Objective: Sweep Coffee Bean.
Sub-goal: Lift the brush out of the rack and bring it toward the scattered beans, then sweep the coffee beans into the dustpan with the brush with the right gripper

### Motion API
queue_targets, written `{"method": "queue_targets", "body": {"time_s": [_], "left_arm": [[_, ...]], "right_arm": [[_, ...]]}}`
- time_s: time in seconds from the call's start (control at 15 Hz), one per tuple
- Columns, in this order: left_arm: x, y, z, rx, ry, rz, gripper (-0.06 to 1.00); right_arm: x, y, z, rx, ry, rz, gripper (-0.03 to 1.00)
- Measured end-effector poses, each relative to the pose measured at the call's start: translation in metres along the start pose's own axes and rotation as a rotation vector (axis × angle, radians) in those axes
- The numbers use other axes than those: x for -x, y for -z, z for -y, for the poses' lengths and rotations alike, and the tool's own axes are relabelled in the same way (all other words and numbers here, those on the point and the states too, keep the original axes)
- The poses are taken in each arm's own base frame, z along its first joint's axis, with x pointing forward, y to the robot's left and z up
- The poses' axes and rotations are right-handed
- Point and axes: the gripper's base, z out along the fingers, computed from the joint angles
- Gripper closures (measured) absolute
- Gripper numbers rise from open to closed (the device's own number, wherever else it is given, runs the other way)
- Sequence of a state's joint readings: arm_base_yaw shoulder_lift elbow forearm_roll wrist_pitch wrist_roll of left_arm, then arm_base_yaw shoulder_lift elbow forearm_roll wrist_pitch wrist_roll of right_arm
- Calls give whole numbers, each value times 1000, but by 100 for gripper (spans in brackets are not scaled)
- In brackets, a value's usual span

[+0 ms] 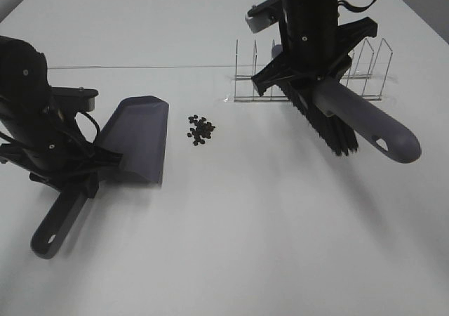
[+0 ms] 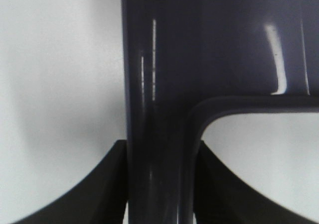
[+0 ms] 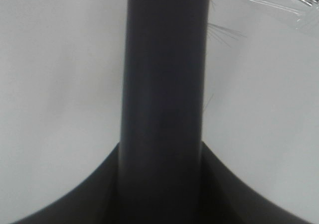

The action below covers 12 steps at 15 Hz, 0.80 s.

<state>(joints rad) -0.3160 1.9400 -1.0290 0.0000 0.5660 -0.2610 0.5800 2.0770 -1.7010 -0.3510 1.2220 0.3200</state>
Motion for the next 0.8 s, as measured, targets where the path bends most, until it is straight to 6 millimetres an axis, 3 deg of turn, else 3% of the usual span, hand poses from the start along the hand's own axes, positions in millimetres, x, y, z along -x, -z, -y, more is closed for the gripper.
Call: {"method": "queue_targets", "body": {"time_s": [0.27, 0.4, 0.6, 0.8], "left_arm": [[-1, -15, 1, 0, 3, -12, 59], [-2, -17, 11, -10, -25, 0, 59], [-3, -19, 15, -11, -32, -8, 59], [-2, -21, 15, -12, -27, -13, 58]], "right_arm": [[3, -35, -13, -9, 28, -58, 61], [9, -53, -24, 29, 31, -83, 61], [18, -55, -37, 70, 63, -69, 61], [27, -56, -69, 104, 140, -41, 61]]}}
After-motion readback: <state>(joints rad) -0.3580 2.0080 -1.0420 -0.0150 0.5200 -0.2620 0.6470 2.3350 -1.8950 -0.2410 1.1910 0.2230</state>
